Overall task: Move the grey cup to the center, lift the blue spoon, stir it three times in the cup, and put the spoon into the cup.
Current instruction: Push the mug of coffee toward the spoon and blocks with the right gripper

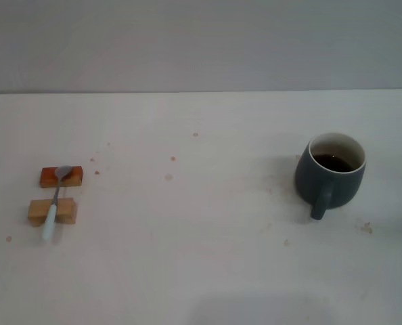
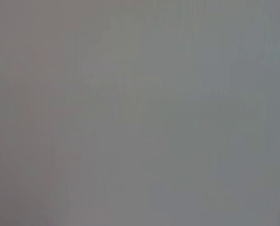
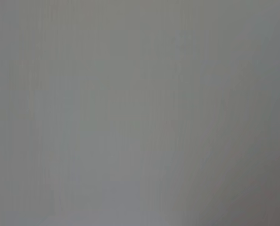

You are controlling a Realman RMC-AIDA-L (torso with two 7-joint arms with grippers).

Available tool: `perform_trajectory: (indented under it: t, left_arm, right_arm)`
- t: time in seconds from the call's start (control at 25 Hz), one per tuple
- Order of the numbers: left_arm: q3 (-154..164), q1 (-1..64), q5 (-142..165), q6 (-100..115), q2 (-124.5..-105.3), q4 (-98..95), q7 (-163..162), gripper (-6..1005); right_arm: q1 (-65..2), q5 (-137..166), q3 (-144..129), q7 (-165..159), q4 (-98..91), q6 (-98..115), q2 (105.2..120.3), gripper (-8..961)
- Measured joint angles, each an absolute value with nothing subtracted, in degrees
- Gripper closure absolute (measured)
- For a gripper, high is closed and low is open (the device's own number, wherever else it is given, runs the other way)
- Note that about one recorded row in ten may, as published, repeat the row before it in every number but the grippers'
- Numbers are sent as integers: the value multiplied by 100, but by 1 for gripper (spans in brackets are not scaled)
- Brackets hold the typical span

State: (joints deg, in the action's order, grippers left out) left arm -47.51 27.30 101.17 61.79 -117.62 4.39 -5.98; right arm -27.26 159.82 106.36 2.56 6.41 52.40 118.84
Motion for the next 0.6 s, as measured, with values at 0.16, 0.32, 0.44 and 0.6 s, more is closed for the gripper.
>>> perform_trajectory:
  t: [0.16, 0.32, 0.44, 0.6]
  left_arm:
    - [-4756, 2733, 10117, 6179, -11766, 438, -598, 166]
    - [-4772, 2734, 10117, 6179, -11767, 432, -598, 166]
    - [-4776, 2733, 10117, 6179, -11767, 429, -598, 166]
    - [-4779, 2740, 10117, 6189, -11765, 434, -598, 166]
  right_arm:
    - [-2740, 15984, 10634, 256, 641, 5137, 11884, 471]
    - [-2742, 15989, 10627, 257, 642, 5098, 11883, 605]
    - [-2742, 15995, 10484, 257, 645, 5090, 11892, 803]
    - [-2743, 15998, 10126, 224, 642, 5080, 11953, 885]
